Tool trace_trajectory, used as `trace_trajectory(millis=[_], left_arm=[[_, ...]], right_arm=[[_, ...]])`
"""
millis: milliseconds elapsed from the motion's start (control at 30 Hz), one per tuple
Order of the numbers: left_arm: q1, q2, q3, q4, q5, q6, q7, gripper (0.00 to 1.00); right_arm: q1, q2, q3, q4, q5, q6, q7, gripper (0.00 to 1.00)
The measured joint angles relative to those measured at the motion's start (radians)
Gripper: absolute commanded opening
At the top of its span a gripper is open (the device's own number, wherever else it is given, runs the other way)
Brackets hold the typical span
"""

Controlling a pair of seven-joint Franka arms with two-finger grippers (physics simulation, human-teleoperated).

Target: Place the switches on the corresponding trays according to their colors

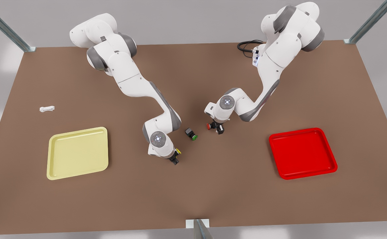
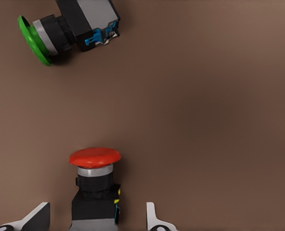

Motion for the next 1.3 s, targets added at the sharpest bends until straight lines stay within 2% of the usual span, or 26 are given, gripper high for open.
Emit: trace_trajectory(millis=[100, 200, 300, 400, 533, 633, 733, 800, 833, 867, 1067, 1167, 1200, 1300], left_arm=[[0.0, -0.002, 0.0, -0.001, 0.0, 0.0, -0.001, 0.61], [0.0, -0.006, 0.0, 0.0, 0.0, -0.003, -0.003, 0.56], [0.0, -0.012, 0.0, -0.002, 0.0, -0.011, -0.006, 0.56], [0.0, -0.014, 0.0, -0.002, 0.0, -0.011, -0.009, 0.53], [-0.003, -0.017, 0.0, -0.002, 0.0, -0.012, -0.023, 0.44], [-0.007, -0.022, 0.001, -0.001, 0.108, -0.006, -0.044, 0.34], [-0.005, -0.022, 0.0, -0.001, 0.298, -0.003, -0.054, 0.33], [-0.005, -0.026, 0.0, -0.001, 0.342, -0.016, -0.064, 0.34], [-0.005, -0.038, -0.002, -0.001, 0.354, -0.029, -0.066, 0.34], [-0.004, -0.044, -0.003, -0.001, 0.366, -0.037, -0.074, 0.34], [0.018, -0.147, -0.01, 0.005, 0.418, -0.095, -0.11, 0.35], [0.041, -0.25, -0.011, 0.009, 0.342, -0.183, -0.102, 0.35], [0.071, -0.284, -0.015, 0.009, 0.308, -0.222, -0.1, 0.36], [0.26, -0.355, -0.13, 0.008, 0.219, -0.325, -0.092, 0.35]], right_arm=[[-0.003, -0.007, 0.0, 0.0, -0.001, -0.002, -0.002, 0.46], [-0.014, -0.043, 0.012, -0.009, -0.005, -0.01, -0.006, 0.46], [-0.034, -0.129, 0.018, -0.047, -0.011, -0.091, -0.129, 0.46], [-0.124, -0.272, 0.017, -0.221, -0.027, -0.122, -0.438, 0.46], [-0.234, -0.345, 0.006, -0.295, -0.091, -0.213, -0.668, 0.46], [-0.296, -0.358, -0.093, -0.325, -0.093, -0.217, -0.954, 0.46], [-0.33, -0.376, -0.2, -0.38, -0.093, -0.202, -1.162, 0.46], [-0.341, -0.39, -0.239, -0.435, -0.121, -0.196, -1.234, 0.46], [-0.344, -0.39, -0.239, -0.449, -0.129, -0.195, -1.235, 0.54], [-0.348, -0.385, -0.238, -0.449, -0.135, -0.191, -1.232, 1.0], [-0.35, -0.377, -0.238, -0.448, -0.135, -0.188, -1.232, 1.0], [-0.348, -0.4, -0.238, -0.446, -0.135, -0.2, -1.232, 1.0], [-0.345, -0.428, -0.238, -0.445, -0.138, -0.207, -1.232, 1.0], [-0.254, -0.441, -0.237, -0.436, -0.139, -0.194, -1.222, 1.0]])
